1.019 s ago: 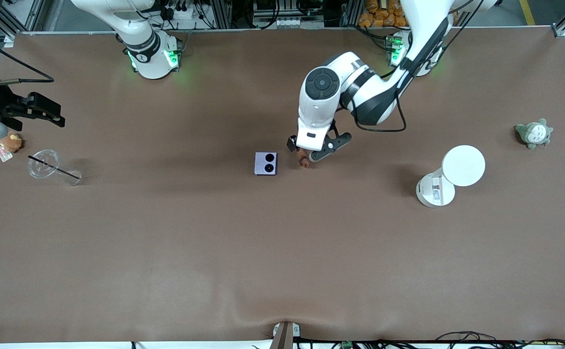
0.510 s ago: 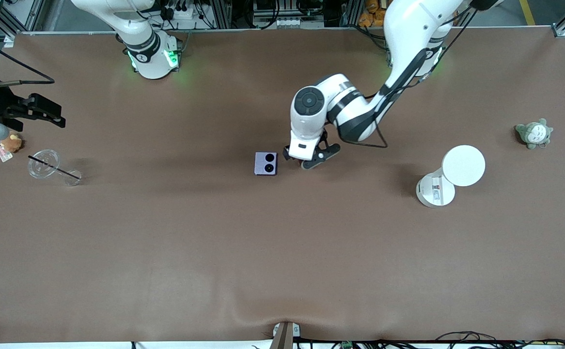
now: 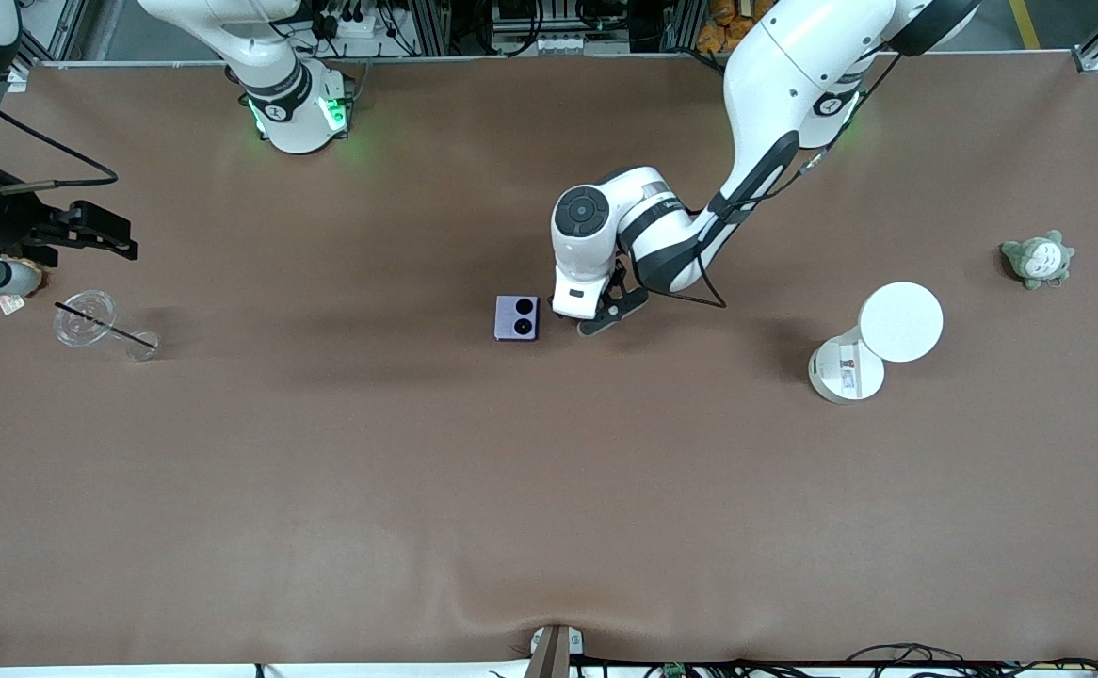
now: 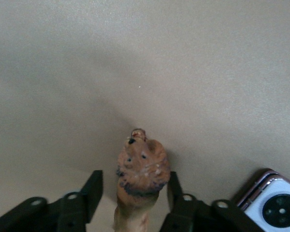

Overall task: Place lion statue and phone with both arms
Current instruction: 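Lift the lion with the left gripper while the right gripper reaches the phone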

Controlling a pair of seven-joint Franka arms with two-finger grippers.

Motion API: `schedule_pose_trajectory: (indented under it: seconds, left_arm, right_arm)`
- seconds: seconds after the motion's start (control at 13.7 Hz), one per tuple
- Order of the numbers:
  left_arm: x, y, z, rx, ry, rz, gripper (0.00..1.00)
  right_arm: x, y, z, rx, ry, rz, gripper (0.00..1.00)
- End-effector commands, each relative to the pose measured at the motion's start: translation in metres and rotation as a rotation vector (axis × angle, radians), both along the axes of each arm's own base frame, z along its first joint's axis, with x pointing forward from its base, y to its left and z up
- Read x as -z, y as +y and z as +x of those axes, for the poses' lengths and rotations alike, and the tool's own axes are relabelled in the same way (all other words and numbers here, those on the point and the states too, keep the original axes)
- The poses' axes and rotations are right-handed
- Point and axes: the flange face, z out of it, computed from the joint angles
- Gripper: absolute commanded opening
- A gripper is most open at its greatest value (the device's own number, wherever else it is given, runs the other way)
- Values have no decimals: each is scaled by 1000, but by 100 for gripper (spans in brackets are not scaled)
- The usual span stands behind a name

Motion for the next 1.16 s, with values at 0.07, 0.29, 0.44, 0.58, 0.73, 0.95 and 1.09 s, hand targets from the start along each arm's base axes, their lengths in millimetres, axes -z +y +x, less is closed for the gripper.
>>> schedule_pose_trajectory:
  seconds: [0.07,0.29,0.44,0.58,0.73,0.95,1.09]
  left_arm:
    - [-10,-1,9,3,-40,-5,0]
    - [-30,11,26,28,-69,-8,0]
    - [-55,28,35,84,-66,54,0]
    - [-87,55,49,163,-47,112,0]
    - [-116,80,63,238,-37,124,0]
    - [-145,123,81,329,-19,146,0]
    - [-162,161,95,436,-16,155,0]
  right_arm:
    - [3,0,-2,4,14,14,100]
    - [37,13,4,-17,124,13,100]
    - [40,31,4,-49,131,13,100]
    - [50,65,5,-87,153,61,100]
    - [59,96,6,-44,174,117,100]
    - [77,152,4,69,242,170,100]
    - [96,189,3,45,253,166,100]
